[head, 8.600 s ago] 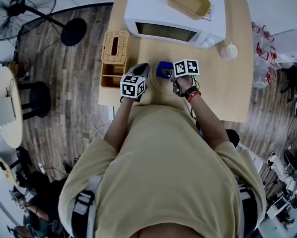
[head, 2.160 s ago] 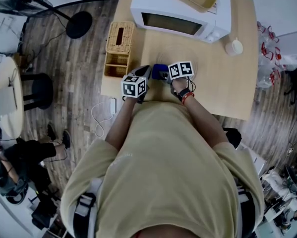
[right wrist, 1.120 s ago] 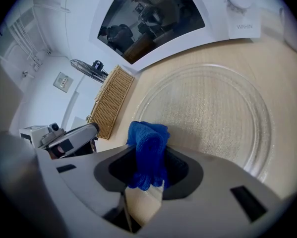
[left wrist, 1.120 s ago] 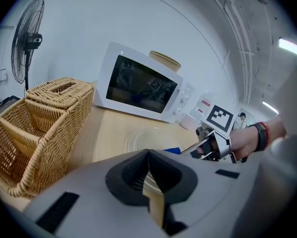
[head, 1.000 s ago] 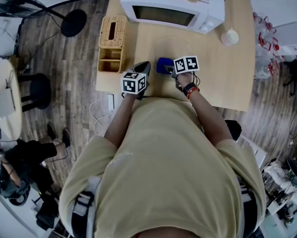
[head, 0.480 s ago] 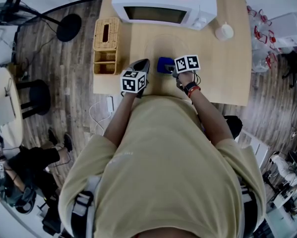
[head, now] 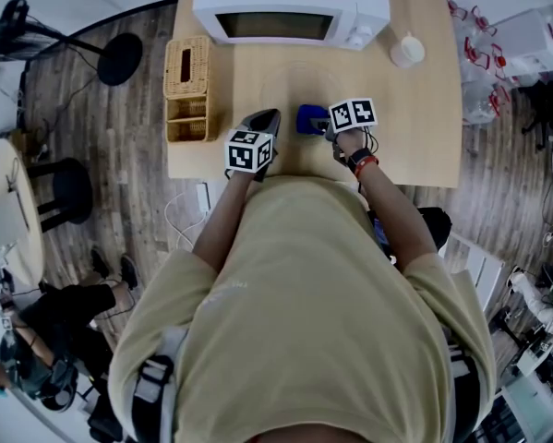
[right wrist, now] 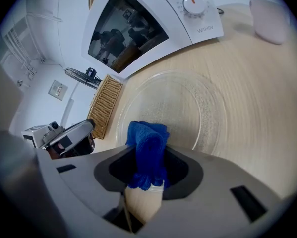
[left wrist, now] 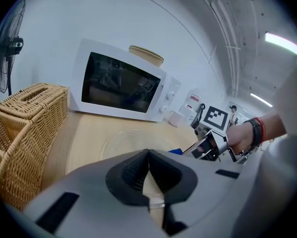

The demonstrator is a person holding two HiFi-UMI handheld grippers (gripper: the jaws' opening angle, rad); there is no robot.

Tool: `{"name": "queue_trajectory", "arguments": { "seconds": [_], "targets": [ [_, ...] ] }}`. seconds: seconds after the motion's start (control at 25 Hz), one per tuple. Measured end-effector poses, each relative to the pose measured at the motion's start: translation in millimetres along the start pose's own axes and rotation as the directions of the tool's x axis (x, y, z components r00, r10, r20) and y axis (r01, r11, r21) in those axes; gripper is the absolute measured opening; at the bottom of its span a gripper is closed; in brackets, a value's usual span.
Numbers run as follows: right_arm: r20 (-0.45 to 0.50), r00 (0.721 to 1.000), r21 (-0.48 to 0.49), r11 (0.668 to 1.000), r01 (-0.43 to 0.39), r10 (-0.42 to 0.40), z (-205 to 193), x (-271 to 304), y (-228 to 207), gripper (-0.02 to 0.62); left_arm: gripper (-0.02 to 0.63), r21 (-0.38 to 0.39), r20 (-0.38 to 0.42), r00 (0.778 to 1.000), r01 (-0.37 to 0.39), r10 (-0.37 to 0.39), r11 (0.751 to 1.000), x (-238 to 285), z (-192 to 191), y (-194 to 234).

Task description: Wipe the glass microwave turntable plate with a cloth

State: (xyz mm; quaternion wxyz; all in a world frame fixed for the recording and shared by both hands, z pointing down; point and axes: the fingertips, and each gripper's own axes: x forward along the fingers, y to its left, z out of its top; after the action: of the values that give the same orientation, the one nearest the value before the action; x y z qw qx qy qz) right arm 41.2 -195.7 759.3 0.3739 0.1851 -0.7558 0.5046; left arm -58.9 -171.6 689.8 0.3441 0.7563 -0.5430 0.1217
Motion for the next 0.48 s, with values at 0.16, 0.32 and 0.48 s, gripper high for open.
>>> {"name": "queue_trajectory", "arguments": {
  "seconds": [0.16,0.32,0.48],
  "targets": [
    [0.006,1.0,0.017,1.0,0.014,-0.015,-3,-10,-11,0.146,0.02,0.004,-0.008,1.0,0.008,-0.008,1.0,2,-3,-4],
    [0.019,0.999,0.033,0.999,0.029,-0.03,-5,-20,-20,0.147,0.02,0.004,-0.007,1.0,0.002,-0.002,1.0,2,-4,-4],
    [0.026,0.998,0.033,0.998,0.05,-0.051,-7,-27,-29,0.149,0.02,0.004,-0.006,1.0,0.007,-0.007,1.0,4,-6,-8]
  ]
}}
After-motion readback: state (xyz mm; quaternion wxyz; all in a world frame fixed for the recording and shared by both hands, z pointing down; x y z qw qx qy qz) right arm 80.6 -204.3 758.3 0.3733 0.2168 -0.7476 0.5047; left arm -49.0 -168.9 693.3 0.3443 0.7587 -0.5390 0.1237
